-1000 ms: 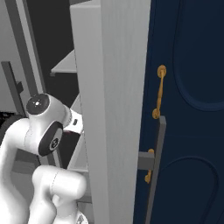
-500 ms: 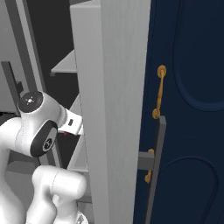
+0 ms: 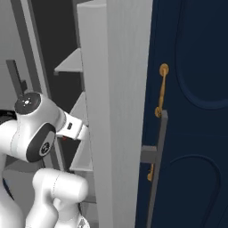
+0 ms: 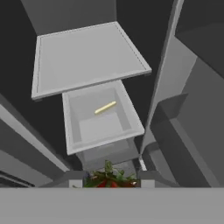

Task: Take the strawberry from the fridge and place it on top of the pancake, located on the dining counter.

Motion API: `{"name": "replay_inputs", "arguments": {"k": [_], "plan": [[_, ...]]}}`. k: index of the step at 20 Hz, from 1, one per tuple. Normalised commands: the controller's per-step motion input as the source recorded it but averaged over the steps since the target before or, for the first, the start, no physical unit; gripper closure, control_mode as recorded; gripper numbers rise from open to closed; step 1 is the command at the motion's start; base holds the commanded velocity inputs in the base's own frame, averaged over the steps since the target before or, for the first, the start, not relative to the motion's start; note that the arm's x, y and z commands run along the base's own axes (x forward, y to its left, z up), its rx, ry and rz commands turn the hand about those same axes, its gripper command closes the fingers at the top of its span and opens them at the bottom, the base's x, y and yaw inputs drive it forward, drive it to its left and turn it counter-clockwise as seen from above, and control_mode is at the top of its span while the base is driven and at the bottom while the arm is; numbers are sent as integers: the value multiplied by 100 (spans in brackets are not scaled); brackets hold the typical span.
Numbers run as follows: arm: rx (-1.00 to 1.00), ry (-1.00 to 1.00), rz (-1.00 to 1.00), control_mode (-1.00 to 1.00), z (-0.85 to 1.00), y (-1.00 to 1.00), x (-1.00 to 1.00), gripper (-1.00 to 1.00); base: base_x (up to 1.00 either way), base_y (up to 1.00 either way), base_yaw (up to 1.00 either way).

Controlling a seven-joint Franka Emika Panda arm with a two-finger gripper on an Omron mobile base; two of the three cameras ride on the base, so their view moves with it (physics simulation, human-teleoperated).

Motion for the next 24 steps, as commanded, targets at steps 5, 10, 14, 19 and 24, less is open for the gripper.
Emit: {"name": "replay_inputs", "arguments": {"k": [5,10,14,19,24], "plan": [[0,0,0,100,0,0,0,100,-100,12,18],[0,0,0,100,0,0,0,100,-100,42,26],[0,0,0,100,0,0,0,100,-99,42,36],[0,0,0,100,0,0,0,100,-94,17,48],[0,0,0,100,0,0,0,100,-88,1,54]]}}
